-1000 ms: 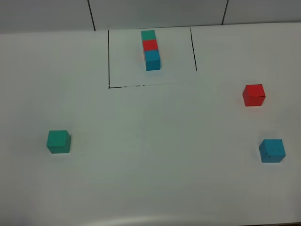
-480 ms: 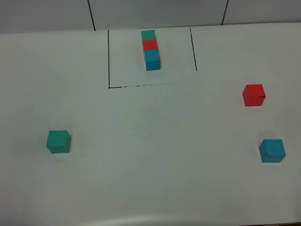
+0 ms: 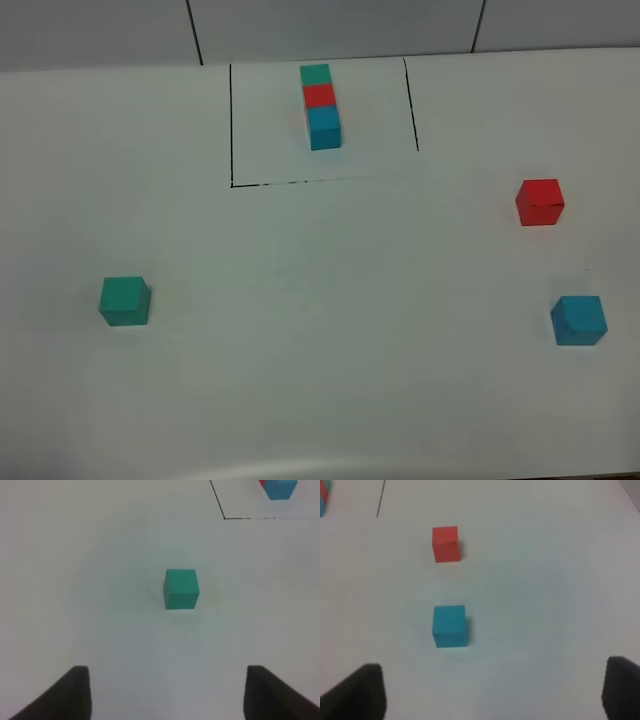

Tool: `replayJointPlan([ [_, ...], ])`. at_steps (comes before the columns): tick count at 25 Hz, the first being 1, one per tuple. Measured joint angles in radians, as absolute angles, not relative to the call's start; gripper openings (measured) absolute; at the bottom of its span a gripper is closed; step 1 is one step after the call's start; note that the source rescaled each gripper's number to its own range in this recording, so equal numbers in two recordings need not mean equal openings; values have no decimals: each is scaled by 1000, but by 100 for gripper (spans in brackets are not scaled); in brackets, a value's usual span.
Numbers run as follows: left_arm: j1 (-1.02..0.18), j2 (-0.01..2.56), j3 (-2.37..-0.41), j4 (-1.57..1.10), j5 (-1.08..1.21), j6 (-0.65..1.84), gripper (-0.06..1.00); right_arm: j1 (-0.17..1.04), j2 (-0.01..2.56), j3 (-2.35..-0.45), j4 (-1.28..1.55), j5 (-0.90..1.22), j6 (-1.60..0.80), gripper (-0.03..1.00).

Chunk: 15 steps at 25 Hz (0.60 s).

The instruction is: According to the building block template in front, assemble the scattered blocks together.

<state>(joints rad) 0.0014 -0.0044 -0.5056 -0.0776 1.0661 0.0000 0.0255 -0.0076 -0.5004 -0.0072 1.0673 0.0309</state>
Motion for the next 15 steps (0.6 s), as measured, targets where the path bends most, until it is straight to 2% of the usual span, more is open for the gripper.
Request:
replayJointPlan([
  [3,1,-2,-515,-77,1045,14,49,25,-8,-500,-7,1067,32,75],
  [8,1,71,-526,-77,831,39,84,25,-8,-500,0,1067,33,75],
  [10,1,150,-526,-77,732,43,95,25,-8,-500,0,1067,33,75],
  [12,1,263,-527,-85,634,43,100,25,-8,-500,0,1067,33,75],
  [15,1,451,-539,-133,540,46,100,25,-8,-500,0,1067,33,75],
])
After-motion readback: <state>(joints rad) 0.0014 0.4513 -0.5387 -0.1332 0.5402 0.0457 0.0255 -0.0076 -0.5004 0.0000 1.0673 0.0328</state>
